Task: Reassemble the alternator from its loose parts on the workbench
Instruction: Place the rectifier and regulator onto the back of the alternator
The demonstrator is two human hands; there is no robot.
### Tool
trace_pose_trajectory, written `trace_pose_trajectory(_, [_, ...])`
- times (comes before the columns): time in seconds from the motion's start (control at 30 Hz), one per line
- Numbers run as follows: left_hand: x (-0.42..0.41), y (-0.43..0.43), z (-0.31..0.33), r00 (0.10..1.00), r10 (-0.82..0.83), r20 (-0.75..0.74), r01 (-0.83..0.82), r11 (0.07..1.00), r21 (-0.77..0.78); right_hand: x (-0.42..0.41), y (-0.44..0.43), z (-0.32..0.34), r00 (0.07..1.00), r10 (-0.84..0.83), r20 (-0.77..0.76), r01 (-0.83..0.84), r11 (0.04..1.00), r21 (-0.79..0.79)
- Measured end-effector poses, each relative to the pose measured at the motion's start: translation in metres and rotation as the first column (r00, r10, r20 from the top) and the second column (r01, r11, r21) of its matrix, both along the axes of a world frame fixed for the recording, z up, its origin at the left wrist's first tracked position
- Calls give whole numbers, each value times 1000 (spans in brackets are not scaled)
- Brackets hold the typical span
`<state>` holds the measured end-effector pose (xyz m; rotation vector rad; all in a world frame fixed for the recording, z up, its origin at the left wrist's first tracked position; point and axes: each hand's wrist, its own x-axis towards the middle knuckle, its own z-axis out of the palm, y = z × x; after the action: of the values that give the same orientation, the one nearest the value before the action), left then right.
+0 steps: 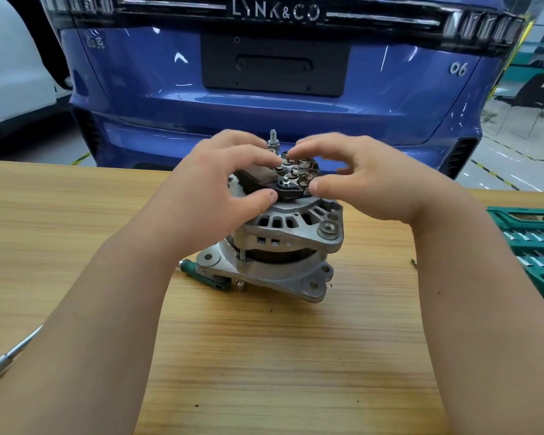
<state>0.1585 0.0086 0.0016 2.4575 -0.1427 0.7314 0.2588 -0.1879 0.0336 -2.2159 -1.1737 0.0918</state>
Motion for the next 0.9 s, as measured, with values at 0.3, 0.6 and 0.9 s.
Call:
trace_pose_trajectory(0.3, [-3,-2,5,999,-28,-21,29,998,52,3,2,-4,1000,1,29,-3,998,69])
trace_pose_trajectory(0.6, [-4,-2,7,998,-46,32,47,998,-44,1,-1,-2,999,-43,-4,43,979,199])
trace_pose_trajectory(0.9, [-5,3,6,996,-86,31,89,991,-98,-3,3,-3,1000,-23,5,22,970,241])
